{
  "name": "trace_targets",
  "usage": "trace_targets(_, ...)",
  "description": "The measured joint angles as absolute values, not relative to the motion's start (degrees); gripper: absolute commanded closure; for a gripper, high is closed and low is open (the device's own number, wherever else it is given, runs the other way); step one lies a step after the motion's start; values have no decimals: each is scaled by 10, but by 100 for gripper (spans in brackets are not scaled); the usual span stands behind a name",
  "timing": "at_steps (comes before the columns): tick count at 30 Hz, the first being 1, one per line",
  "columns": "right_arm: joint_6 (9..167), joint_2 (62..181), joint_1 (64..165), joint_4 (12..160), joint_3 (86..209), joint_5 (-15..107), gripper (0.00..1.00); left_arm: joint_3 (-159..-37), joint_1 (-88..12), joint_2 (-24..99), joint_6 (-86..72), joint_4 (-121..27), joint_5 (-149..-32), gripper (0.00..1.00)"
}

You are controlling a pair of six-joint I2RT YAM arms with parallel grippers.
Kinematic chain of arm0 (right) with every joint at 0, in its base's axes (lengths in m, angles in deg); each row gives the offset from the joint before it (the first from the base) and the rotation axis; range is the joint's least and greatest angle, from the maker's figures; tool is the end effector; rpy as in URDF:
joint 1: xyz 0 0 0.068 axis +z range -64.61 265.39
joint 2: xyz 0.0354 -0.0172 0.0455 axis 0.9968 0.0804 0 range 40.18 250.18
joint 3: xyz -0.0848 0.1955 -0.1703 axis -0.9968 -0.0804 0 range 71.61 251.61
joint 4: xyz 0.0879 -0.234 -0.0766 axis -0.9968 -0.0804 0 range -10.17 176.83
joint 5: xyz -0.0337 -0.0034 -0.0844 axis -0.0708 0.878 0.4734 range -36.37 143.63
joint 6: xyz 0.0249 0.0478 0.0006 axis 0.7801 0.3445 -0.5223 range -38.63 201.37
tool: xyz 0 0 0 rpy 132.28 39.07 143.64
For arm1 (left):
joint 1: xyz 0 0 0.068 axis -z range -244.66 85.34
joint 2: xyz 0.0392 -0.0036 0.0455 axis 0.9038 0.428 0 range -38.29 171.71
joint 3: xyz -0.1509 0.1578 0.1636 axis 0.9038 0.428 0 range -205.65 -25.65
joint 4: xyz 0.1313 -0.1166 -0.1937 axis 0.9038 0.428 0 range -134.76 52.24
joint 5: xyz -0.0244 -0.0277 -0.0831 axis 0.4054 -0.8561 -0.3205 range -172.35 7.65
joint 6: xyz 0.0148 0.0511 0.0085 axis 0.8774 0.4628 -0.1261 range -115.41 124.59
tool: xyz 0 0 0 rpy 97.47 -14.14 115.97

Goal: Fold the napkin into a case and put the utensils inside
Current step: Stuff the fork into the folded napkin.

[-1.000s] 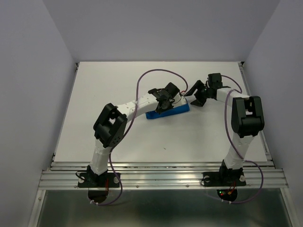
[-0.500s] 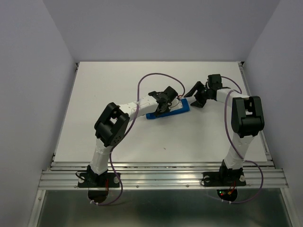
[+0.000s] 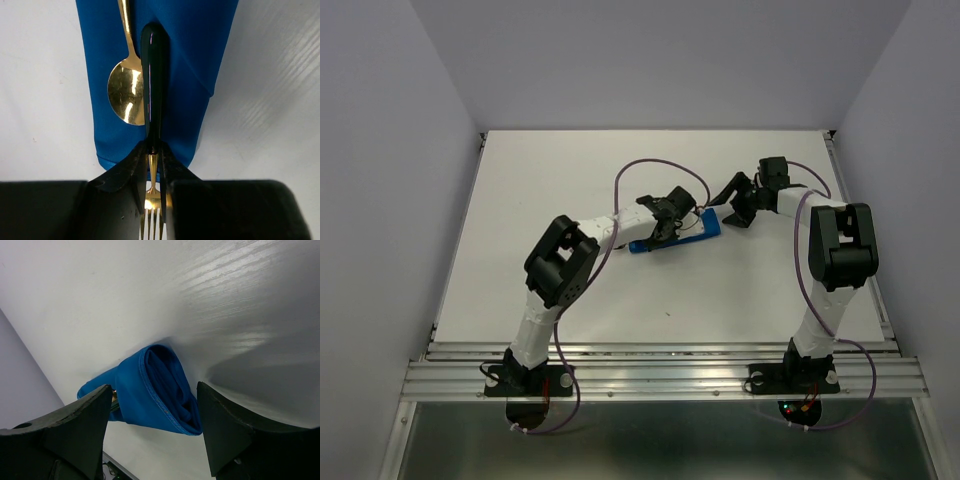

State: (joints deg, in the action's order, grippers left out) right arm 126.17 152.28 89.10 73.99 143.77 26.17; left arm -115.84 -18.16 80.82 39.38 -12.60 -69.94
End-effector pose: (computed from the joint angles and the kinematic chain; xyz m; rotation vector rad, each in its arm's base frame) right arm 0.4076 0.0429 0.1627 0.7085 2.4972 0.9342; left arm 0.3115 -0.3173 0.1830 1.6449 2.0285 0.2136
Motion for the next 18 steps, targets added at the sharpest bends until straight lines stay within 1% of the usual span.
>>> trace_targets(5, 1262, 1523, 891, 740, 1438, 261, 26, -1173, -178, 832, 396, -122, -694, 100)
trace_targets(18, 1260, 1523, 891, 748, 1428, 245, 26, -1187, -169, 834, 413, -117, -690, 100)
